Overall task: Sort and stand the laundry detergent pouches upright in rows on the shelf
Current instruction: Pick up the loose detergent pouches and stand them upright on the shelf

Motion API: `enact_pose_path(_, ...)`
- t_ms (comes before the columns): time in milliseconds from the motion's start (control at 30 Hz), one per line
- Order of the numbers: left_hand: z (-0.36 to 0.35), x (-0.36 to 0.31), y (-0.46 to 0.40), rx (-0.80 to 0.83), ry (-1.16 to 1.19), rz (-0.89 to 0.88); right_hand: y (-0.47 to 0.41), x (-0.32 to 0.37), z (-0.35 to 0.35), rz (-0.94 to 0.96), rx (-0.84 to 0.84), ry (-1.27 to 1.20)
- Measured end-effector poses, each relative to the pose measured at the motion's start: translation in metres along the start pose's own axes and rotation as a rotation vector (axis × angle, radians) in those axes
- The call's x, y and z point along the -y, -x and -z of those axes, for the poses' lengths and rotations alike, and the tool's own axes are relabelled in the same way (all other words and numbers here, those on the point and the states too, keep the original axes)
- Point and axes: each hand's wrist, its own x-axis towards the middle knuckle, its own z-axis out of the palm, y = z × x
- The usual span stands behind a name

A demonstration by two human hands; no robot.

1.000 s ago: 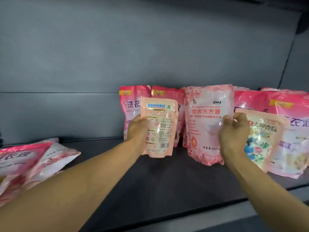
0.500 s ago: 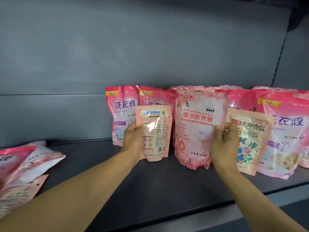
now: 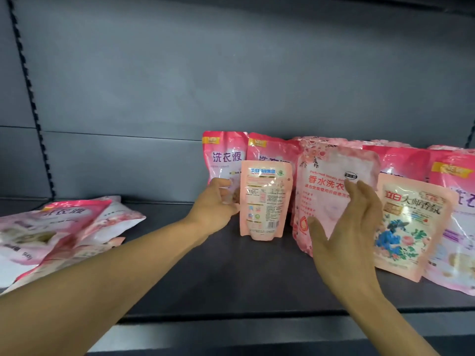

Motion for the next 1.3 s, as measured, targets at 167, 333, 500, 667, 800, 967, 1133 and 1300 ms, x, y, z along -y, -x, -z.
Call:
enact_pose_path(167,0.059,0.004,0.025,0.021,-0.185,-0.055,0.011,0.05,-0.022,0.142,0.231,-0.106)
enact_pose_path(333,0.143,0.022,0.041,-0.028,-0.524,-0.086,0.026,0.102,-0.063,0.21,0.49,-0.178)
enact_pose_path(500,0.228,0.049,0.04,-0.109,-0.663,0.003,0.032,0.151,-0.121,-0.085,0.765,-0.342)
enact_pose_path(667,0.292,0.091,0.025,-0.066,-0.791,0.189,0.033,0.184,-0.189,-0.525,0.954,-0.48)
enact_pose_path(800,0.323,0.119,0.01,0.031,-0.941,0.298,0.028,0.199,-0.233,-0.735,0.857,-0.588)
enact_pose_path(967,0.347,0.141,-0.012,0.131,-0.947,0.38,0.015,0.21,-0.265,-0.948,0.714,-0.718)
enact_pose_path(1133,0.344,0.15,-0.032,0.075,-0.789,0.396,0.007,0.207,-0.28,-0.918,0.712,-0.578)
enact_pose_path(1300,0.329,0.154,-0.044,-0.023,-0.773,0.44,-0.001,0.193,-0.277,-0.942,0.656,-0.57)
